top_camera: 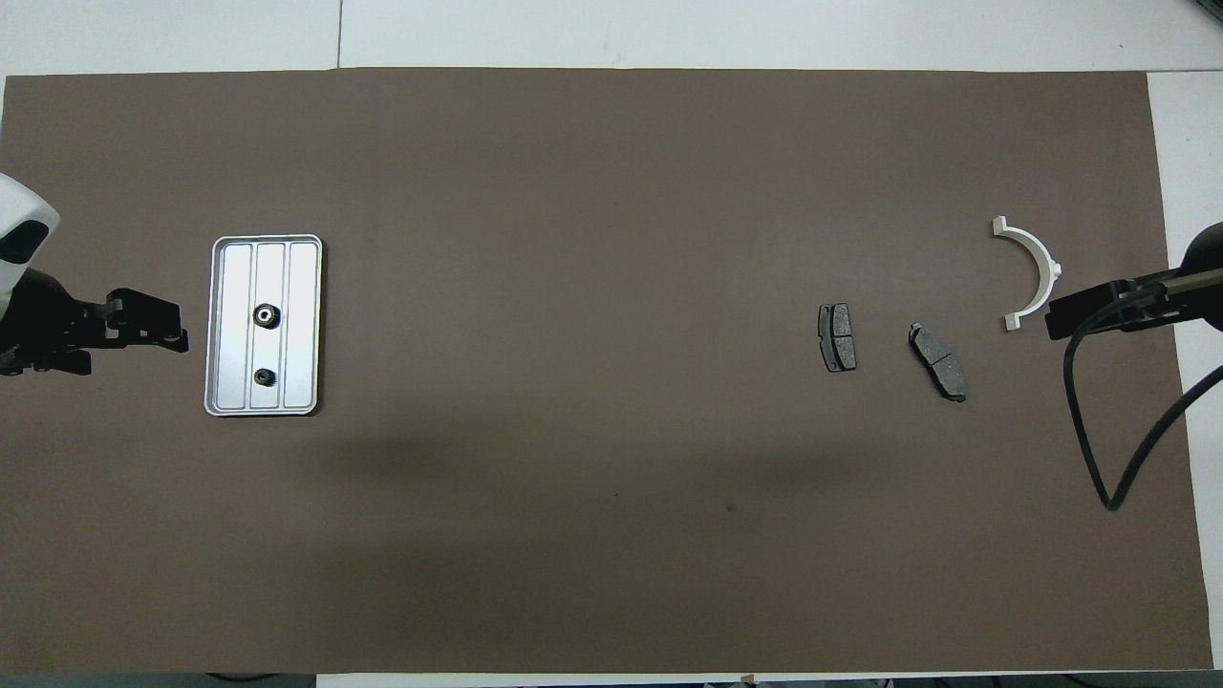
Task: Pick bearing gear from pile to tray
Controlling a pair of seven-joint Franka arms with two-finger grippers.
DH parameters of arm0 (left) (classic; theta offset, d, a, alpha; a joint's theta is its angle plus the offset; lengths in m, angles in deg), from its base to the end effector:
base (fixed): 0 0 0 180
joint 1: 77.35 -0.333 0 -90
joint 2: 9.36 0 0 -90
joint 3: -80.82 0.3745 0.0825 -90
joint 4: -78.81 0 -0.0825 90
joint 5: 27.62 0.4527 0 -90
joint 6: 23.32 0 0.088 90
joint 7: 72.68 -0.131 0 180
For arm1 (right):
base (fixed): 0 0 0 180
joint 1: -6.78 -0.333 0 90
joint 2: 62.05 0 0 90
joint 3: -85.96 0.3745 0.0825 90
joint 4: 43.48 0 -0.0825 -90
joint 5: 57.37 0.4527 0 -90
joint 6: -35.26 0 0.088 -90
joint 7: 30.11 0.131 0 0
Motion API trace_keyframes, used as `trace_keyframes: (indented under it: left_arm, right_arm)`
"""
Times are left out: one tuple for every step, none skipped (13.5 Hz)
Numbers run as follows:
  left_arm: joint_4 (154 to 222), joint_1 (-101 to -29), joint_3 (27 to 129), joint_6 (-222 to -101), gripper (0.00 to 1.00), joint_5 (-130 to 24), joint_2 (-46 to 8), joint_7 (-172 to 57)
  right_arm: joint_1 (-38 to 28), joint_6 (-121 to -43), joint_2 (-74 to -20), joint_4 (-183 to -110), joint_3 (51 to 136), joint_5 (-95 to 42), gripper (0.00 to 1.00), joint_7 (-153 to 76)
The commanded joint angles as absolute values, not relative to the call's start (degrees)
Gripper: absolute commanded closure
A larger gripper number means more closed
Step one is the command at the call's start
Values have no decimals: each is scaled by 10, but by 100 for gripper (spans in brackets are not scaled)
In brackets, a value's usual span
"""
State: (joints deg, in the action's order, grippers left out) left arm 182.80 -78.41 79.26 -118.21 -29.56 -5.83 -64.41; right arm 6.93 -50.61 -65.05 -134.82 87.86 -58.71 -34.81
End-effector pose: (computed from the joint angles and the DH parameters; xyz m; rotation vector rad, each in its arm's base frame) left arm 0.5943 -0.0097 0.5719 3.1057 0.2182 -0.1548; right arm 0.5950 0.0155 0.6722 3.1120 0.1734 -0.0682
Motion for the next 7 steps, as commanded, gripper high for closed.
trace_keyframes:
  left_arm:
    - [1830,-792,785,-1193,0,-286,-51,-657]
    - [1830,-792,786,-1195,0,-286,-51,-657]
    - [1827,-792,786,-1195,0,-286,-51,-657]
    - [1827,-792,786,-1195,0,-286,-51,-657]
    - [1827,-792,785,-1196,0,-286,-51,-657]
    - [1828,-792,785,-1197,0,-287,-51,-657]
    - [1829,-792,785,-1197,0,-287,-51,-657]
  right_arm:
    - [73,-510,-653,-1349,882,-585,0,-357]
    - [73,-509,-653,-1349,882,-585,0,-357]
    - [73,-509,-653,-1349,882,-585,0,-357]
    - [72,-509,-653,-1349,882,-585,0,-357]
    - [72,-509,-653,-1349,882,-585,0,-357]
    - [72,-510,-653,-1349,882,-585,0,-357]
    - [72,-509,-653,-1349,882,-585,0,-357]
